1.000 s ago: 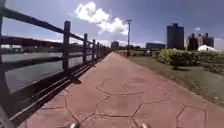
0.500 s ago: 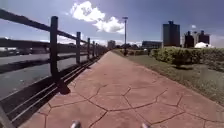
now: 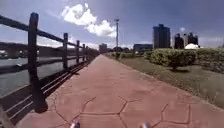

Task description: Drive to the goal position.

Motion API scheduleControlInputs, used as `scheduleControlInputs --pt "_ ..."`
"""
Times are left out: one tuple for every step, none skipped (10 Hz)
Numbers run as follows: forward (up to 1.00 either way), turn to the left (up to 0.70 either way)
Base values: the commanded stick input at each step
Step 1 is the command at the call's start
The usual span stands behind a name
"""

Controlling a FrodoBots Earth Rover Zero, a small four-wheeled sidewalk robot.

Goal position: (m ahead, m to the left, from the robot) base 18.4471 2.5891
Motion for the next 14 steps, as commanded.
scheduleControlInputs --pt "0.85 0.0" --pt "0.85 0.0" --pt "0.85 0.0" --pt "0.85 0.0" --pt "0.85 0.0" --pt "0.85 0.0" --pt "0.85 0.0" --pt "0.85 0.0" --pt "0.85 0.0" --pt "0.85 0.0" --pt "0.85 0.0" --pt "0.85 0.0" --pt "0.85 0.0" --pt "0.85 0.0"
